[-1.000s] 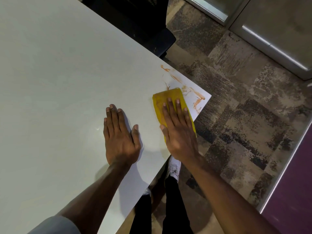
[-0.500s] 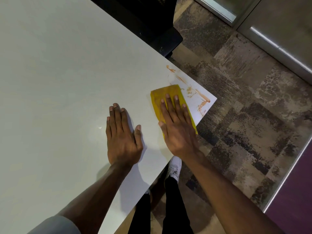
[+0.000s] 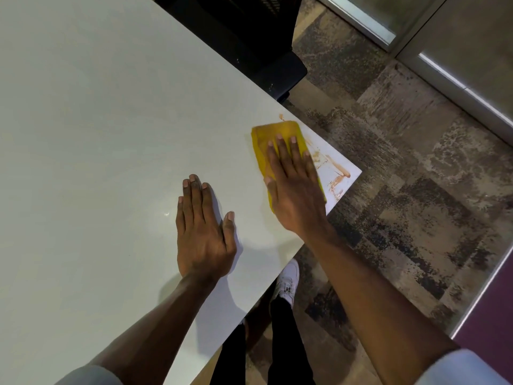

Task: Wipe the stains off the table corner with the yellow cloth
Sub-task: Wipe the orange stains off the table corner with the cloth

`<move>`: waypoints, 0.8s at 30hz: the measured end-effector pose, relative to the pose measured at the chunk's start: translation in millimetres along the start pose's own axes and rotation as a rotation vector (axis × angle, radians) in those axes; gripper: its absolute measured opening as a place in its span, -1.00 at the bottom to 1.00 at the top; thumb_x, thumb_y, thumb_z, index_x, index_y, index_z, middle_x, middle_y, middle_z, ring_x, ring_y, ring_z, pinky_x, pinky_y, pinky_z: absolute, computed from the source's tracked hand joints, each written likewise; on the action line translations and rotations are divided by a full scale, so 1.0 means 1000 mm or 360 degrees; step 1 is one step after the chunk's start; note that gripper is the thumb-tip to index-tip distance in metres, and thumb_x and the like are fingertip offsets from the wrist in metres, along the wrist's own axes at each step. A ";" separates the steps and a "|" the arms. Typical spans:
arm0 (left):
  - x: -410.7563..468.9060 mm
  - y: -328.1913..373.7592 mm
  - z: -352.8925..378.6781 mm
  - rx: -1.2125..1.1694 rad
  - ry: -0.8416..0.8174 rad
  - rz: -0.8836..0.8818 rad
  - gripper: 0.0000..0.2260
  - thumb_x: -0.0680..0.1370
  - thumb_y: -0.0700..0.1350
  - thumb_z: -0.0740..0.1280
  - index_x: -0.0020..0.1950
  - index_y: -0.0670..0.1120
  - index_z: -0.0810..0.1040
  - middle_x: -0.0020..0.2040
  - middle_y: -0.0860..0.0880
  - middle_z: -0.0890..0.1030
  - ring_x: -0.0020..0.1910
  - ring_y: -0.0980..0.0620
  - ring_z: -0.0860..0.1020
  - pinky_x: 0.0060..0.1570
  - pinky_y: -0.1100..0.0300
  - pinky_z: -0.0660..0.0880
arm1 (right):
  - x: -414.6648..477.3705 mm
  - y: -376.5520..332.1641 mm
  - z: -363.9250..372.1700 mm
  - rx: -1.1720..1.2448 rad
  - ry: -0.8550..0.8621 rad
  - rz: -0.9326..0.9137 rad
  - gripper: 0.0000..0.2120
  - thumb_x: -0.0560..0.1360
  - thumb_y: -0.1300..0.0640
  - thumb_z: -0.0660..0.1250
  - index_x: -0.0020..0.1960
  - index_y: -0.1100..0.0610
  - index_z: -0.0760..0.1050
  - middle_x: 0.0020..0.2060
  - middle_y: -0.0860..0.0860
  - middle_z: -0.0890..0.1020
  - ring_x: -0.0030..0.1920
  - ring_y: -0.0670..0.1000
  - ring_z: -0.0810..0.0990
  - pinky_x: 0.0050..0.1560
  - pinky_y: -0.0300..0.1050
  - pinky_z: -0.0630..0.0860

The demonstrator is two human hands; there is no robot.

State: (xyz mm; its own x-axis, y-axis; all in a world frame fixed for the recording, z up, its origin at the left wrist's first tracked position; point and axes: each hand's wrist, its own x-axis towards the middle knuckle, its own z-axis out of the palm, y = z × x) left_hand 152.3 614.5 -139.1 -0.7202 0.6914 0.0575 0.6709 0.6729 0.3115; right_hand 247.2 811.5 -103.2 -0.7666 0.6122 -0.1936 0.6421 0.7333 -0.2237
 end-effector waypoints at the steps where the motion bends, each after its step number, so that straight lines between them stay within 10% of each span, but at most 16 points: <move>1: 0.000 -0.001 0.000 -0.0004 0.0001 -0.0002 -0.31 0.78 0.08 0.13 0.82 -0.22 0.05 0.85 -0.17 0.01 0.85 -0.13 -0.05 0.81 -0.12 0.03 | -0.003 -0.001 0.001 0.0013 0.0005 -0.0005 -0.37 0.79 -0.04 0.01 0.76 0.12 -0.13 0.77 0.09 -0.10 0.76 0.18 -0.19 0.74 0.24 -0.03; 24: 0.001 0.002 -0.001 -0.0005 0.0023 0.0010 -0.32 0.78 0.08 0.15 0.80 -0.26 0.11 0.84 -0.21 0.07 0.84 -0.18 0.01 0.80 -0.17 0.09 | -0.082 -0.032 0.021 0.0103 0.0033 -0.0094 -0.38 0.80 -0.02 0.04 0.77 0.08 -0.10 0.77 0.05 -0.05 0.77 0.13 -0.12 0.72 0.25 0.14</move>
State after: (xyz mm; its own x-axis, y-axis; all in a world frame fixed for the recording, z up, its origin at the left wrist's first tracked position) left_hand 153.0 616.5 -137.7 -0.7182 0.6920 0.0731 0.6751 0.6676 0.3139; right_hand 289.8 731.0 -100.5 -0.8027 0.5750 -0.1585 0.5942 0.7480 -0.2957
